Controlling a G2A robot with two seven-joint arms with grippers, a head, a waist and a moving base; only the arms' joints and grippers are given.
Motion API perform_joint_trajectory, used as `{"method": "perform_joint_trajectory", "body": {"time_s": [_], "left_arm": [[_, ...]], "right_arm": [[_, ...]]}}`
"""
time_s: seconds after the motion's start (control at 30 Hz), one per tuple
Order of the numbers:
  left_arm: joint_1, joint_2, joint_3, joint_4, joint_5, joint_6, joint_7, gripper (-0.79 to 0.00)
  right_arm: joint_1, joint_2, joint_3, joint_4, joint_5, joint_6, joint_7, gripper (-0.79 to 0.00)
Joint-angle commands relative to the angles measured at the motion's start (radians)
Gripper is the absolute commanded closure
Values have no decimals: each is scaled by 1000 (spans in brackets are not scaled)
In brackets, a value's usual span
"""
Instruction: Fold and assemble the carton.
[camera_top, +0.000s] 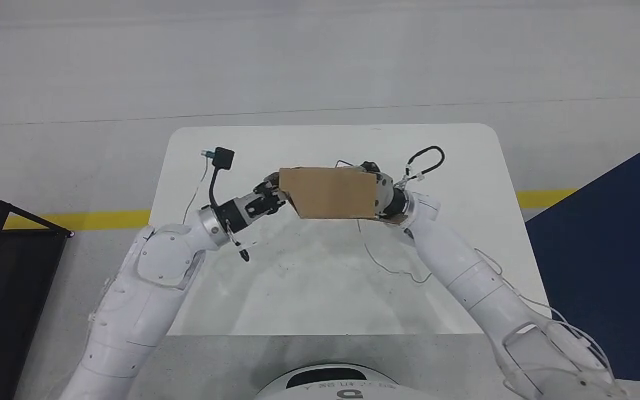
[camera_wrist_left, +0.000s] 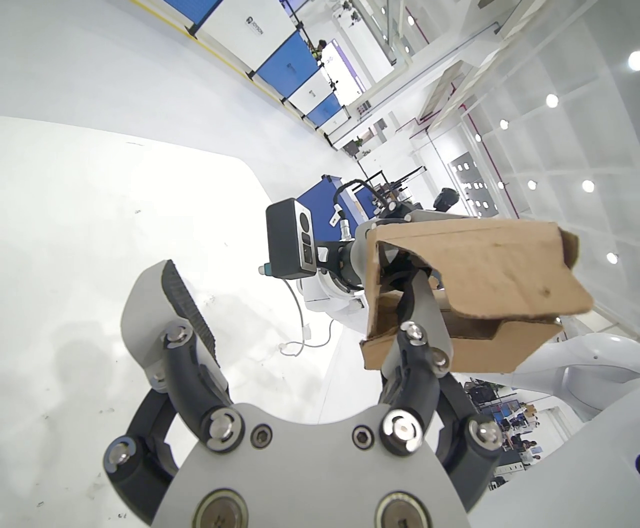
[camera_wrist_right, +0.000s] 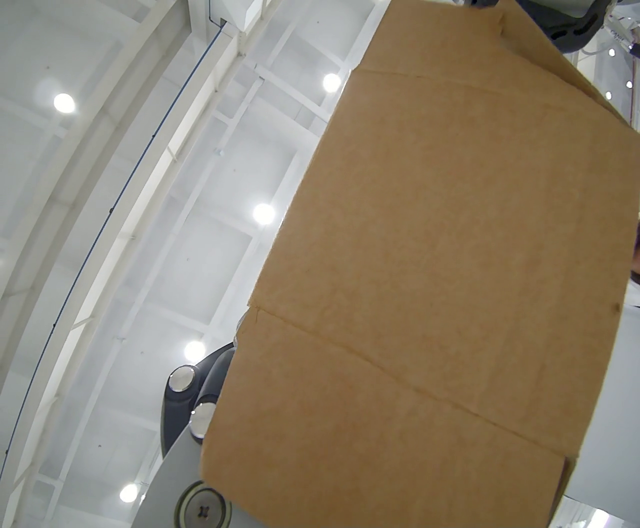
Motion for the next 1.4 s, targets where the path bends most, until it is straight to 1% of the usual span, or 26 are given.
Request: {"method": "perform_joint_trajectory", "body": {"time_s": [0.0, 0.27, 0.5, 0.63, 0.77, 0.87, 1.0, 1.17, 1.27, 1.37], "left_arm": [[-9, -1, 11, -9, 14, 19, -1, -785], [-31, -6, 37, -28, 36, 75, -4, -785], [-27, -6, 29, -32, 34, 64, 5, -785], [-4, 0, -14, -16, 10, 36, 7, -785], [34, 9, -85, -14, -37, 5, 3, -785], [74, 17, -153, -32, -69, -24, 3, -785], [114, 23, -208, -64, -82, -35, 0, -785], [138, 26, -238, -81, -93, -38, 3, -785], [149, 27, -229, -97, -85, -40, -21, -785], [142, 25, -205, -105, -75, -29, -25, -785]], "right_arm": [[0, -2, 1, -1, -1, 4, -4, 0], [-2, -10, 0, -1, -9, 11, -11, 0], [-3, -13, 1, 1, -14, 14, -14, 0], [-7, -14, 7, -1, -19, 8, -8, 0], [-14, -15, 17, -7, -4, 6, -6, 0], [-19, -14, 20, -16, 32, 11, -12, 0], [-20, -11, 22, -16, 51, 16, -16, 0], [-19, -9, 25, -12, 63, 16, -16, 0], [-19, -8, 26, -11, 66, 17, -17, 0], [-18, -8, 23, -8, 67, 21, -21, 0]]}}
